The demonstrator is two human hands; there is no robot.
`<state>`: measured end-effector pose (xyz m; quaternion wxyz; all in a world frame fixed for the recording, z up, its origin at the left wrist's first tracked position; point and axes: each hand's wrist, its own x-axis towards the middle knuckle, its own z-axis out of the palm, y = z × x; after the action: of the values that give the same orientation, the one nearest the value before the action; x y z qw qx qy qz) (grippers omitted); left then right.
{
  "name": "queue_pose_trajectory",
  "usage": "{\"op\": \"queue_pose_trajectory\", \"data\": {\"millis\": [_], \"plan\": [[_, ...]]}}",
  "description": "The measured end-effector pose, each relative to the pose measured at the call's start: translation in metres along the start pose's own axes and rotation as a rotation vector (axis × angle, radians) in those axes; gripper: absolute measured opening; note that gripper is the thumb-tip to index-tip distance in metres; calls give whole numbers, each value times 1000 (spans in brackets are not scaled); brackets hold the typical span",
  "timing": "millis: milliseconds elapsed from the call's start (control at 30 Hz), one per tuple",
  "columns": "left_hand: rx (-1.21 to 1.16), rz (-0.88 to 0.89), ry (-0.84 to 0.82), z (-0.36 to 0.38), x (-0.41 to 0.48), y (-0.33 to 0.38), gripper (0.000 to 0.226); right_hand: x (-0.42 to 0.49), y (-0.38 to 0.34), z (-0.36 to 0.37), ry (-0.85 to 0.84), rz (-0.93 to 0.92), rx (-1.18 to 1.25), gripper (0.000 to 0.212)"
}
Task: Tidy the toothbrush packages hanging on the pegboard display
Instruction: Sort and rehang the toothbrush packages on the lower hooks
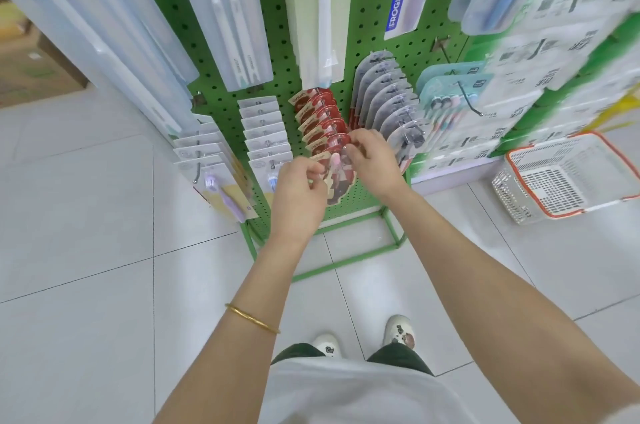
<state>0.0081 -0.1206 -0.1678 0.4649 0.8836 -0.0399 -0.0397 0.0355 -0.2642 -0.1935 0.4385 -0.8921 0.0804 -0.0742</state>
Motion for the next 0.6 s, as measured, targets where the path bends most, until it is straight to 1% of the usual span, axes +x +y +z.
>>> {"op": "queue_pose_trajectory", "data": {"millis": [100, 300, 433, 600], "plan": [[-6, 1, -17, -2, -2, -2, 21, -10, -2, -2, 19, 3, 45, 15], [-34, 6, -28, 1, -9, 0, 21, -25, -10, -10, 75, 28, 0, 13], [-27, 17, 25, 6, -14, 1, 20, -27, -14, -15, 62, 52, -23, 13], [-29, 22, 128, 10, -25, 7, 13, -35, -14, -26, 28, 107, -2, 14]]}}
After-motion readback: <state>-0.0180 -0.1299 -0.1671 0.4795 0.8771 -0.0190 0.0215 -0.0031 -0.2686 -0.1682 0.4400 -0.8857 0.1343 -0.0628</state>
